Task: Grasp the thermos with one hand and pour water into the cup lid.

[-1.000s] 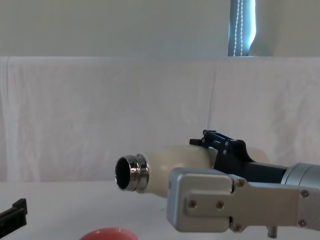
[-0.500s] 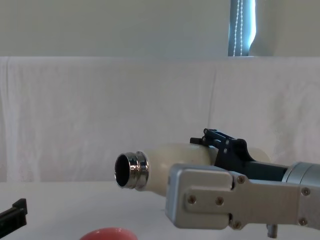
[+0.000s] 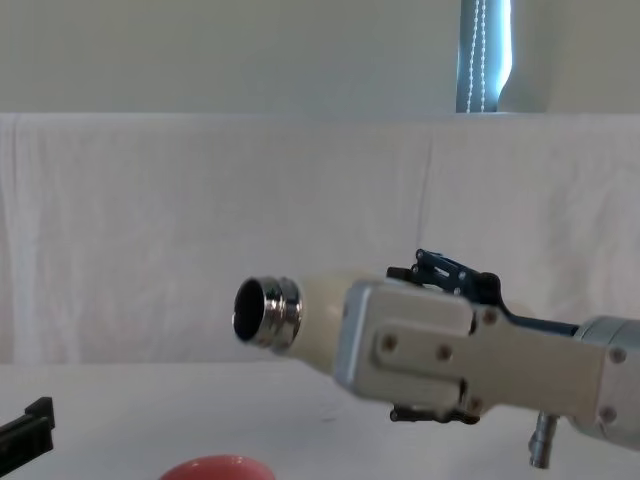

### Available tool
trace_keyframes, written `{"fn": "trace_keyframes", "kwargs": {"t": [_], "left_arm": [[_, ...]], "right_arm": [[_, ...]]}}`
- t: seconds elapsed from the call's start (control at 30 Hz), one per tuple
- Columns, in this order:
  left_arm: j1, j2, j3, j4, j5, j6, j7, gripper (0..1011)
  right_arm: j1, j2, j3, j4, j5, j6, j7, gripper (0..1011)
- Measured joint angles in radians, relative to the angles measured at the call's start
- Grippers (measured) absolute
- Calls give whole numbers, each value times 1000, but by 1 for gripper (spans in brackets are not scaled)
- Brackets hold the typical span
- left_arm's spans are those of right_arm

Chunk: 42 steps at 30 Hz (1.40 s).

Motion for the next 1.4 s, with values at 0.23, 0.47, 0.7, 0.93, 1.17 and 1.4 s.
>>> {"fn": "trace_keyframes", "kwargs": {"t": [0.23,0.47,0.7,0.93,1.17,1.4], "left_arm": [[0,0,0,0,0,0,0,1001],[0,0,0,0,0,0,0,1001],[0,0,0,0,0,0,0,1001],[0,0,0,0,0,0,0,1001],[0,0,0,0,0,0,0,1001],[0,0,0,0,0,0,0,1001]], "right_arm": [[-21,-31,42,-1,96,1,21,947],[-45,-71,97,9,225,-14,34,947],[-59,-100,136,21,332,-24,55,947],[-69,-126,167,33,418,-25,65,947],[-79,-155,207,41,549,-23,98,947],[-86,-181,250,50,689,-8,131,947]]}}
